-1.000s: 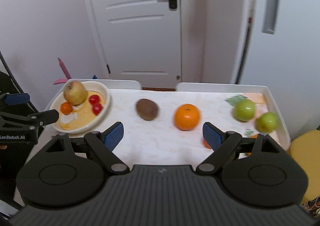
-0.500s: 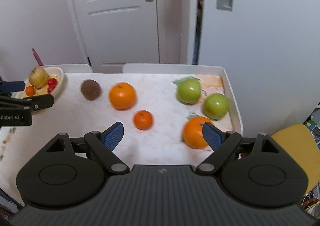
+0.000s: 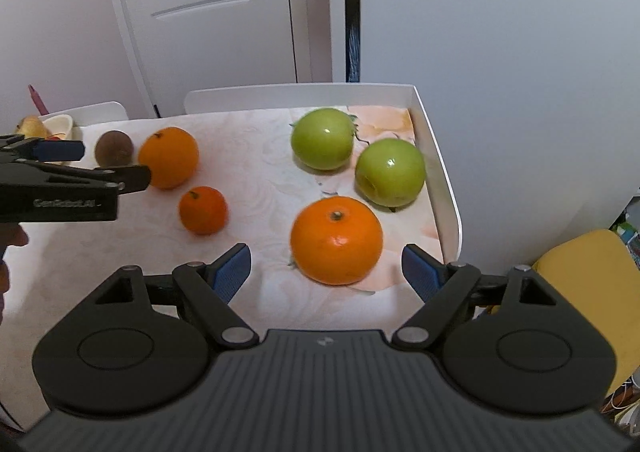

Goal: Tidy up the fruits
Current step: 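Move both tools back over the table and grasp the large orange with the right tool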

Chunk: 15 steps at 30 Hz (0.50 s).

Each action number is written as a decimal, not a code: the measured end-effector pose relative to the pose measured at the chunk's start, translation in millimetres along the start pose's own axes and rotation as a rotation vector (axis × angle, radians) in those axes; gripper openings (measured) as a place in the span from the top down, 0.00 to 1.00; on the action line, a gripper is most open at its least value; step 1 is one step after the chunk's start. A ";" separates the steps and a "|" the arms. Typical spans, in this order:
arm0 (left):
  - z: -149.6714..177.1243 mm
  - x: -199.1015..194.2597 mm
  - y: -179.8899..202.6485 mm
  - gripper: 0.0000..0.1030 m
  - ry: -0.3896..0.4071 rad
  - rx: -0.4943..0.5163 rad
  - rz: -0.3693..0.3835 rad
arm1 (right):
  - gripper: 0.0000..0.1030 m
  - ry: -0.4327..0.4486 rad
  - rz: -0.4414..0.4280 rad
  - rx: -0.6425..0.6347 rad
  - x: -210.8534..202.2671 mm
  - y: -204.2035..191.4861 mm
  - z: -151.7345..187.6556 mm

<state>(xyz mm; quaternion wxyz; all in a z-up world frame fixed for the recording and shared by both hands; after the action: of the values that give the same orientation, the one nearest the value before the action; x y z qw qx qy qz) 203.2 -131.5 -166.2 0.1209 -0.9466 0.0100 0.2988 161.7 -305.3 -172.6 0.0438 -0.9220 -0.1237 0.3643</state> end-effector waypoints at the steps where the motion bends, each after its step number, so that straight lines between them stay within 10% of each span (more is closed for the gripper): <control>1: -0.4 5.7 2.4 0.08 -0.001 0.001 0.002 | 0.05 0.000 0.000 0.001 2.5 1.4 0.3; 15: -7.9 51.3 15.7 0.35 -0.035 -0.024 0.048 | 0.18 -0.016 -0.031 0.006 21.6 5.7 -2.8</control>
<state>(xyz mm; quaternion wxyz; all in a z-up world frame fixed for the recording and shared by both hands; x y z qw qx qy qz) 248.4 -145.9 -192.7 0.1023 -0.9420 0.0271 0.3184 180.0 -305.2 -185.8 0.0513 -0.9169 -0.1374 0.3712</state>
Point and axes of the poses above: each gripper's, at about its wrist camera, not at the fingertips, and x roughly the way its jaws point, y to its right, z to its underside, the point moved 4 cm from there along x, roughly the way its jaws point, and after that the axes turned 10 degrees about -z, right-handed, at the moved point
